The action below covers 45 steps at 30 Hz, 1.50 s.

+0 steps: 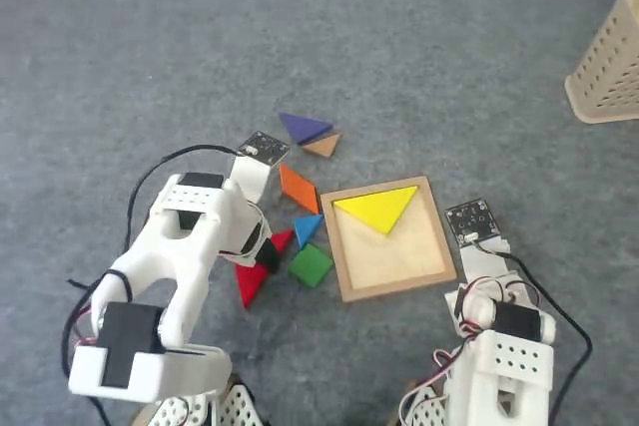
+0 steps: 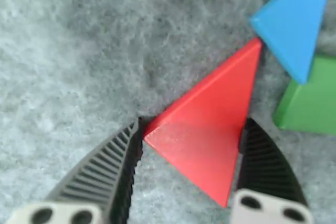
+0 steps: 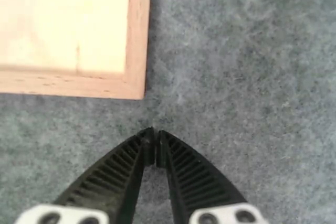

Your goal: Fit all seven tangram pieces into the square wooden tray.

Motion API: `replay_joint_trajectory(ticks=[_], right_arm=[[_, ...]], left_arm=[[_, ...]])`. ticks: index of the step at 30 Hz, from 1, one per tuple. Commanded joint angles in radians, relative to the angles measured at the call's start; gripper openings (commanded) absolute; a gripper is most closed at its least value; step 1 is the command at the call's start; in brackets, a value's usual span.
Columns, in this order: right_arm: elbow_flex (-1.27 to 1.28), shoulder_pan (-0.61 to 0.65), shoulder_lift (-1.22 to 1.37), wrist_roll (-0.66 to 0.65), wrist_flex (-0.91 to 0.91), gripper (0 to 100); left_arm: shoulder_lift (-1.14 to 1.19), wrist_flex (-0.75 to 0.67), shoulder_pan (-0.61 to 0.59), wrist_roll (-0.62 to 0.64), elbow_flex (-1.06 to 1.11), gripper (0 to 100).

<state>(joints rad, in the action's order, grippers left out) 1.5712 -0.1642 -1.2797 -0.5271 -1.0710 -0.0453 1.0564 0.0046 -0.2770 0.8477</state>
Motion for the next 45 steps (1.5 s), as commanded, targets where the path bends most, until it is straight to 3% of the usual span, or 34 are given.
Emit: replay_joint_trajectory(ticks=[1, 9, 20, 24, 32, 39, 45], right_arm=[[-0.006, 0.008, -0.019, -0.014, 0.018, 1.3], [-0.006, 0.008, -0.019, -0.014, 0.018, 1.3], [-0.006, 0.008, -0.019, -0.014, 0.018, 1.4], [-0.006, 0.008, -0.019, -0.014, 0.018, 1.3], [-0.006, 0.008, -0.019, -0.014, 0.018, 1.3], [-0.006, 0.008, -0.019, -0.014, 0.018, 1.3], [-0.006, 0.008, -0.019, -0.014, 0.018, 1.3]], left_arm=[[-0.018, -0.006, 0.003, 0.000, 0.061, 24], [-0.141, -0.018, 0.005, -0.002, 0.124, 23], [-0.327, 0.253, 0.008, -0.008, -0.067, 23], [-0.379, 0.275, 0.006, -0.009, -0.070, 23], [-0.296, 0.094, 0.009, -0.009, 0.094, 25], [-0.094, -0.031, 0.009, -0.009, 0.096, 27], [0.018, 0.014, 0.008, -0.041, 0.030, 26]])
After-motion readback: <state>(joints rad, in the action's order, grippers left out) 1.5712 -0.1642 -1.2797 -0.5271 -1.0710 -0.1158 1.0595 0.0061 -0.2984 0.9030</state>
